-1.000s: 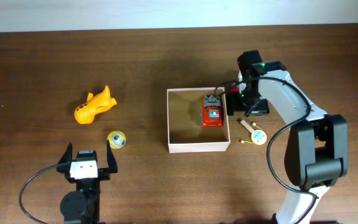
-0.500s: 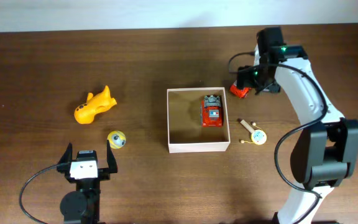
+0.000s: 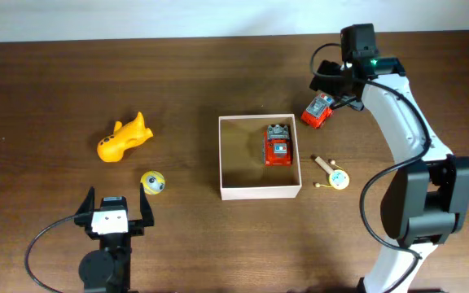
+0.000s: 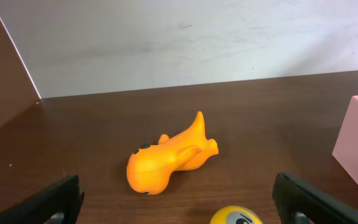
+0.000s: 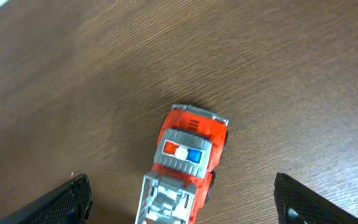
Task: Pack container
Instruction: 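Move the right gripper to the second red toy truck, then lower the right gripper and grasp the second red truck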
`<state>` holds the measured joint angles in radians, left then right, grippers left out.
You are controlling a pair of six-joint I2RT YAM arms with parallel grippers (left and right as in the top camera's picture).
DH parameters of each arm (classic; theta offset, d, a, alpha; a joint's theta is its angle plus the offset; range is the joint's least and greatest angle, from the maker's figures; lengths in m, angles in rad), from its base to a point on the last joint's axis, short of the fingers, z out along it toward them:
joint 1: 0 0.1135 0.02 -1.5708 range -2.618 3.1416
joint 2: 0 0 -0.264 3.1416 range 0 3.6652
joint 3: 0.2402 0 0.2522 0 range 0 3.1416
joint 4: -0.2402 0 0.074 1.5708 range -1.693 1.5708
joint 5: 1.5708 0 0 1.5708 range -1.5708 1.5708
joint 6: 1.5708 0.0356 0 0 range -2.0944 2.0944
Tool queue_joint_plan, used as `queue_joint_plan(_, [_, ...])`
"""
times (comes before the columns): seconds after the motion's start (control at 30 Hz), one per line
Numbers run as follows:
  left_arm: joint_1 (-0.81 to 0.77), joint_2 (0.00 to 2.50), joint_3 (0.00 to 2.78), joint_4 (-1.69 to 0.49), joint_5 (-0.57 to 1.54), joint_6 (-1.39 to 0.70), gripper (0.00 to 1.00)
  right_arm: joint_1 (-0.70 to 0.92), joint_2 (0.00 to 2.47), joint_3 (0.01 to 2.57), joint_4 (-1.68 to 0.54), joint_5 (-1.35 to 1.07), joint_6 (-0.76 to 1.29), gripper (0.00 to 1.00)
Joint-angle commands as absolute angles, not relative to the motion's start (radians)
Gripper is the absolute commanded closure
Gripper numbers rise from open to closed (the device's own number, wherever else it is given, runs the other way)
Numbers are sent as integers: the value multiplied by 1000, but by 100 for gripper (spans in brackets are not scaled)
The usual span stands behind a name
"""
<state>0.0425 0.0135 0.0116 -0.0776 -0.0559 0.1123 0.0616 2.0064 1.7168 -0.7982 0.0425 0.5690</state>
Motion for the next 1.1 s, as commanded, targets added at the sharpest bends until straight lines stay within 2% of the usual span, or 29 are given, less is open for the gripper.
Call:
queue_joint_plan(0.0, [49,5,9,-80,-48,122,1,66,2052,1736,-795,83,690,11])
queue_joint_plan(0.17, [49,5,9,-80,-48,122,1,98,2106,1736,-793,80,709,3])
queue_joint_plan(0.53, [49,5,9,-80,-48,122,1,118,2176,1734,-783,83,743,2])
queue_joint_plan(0.87, [49,5,9,-80,-48,122,1,117,2212,1734,-776,88,750,5])
queue_joint_plan(1.07, [49,5,9,-80,-48,122,1,117,2214,1734,-754,92,748,12])
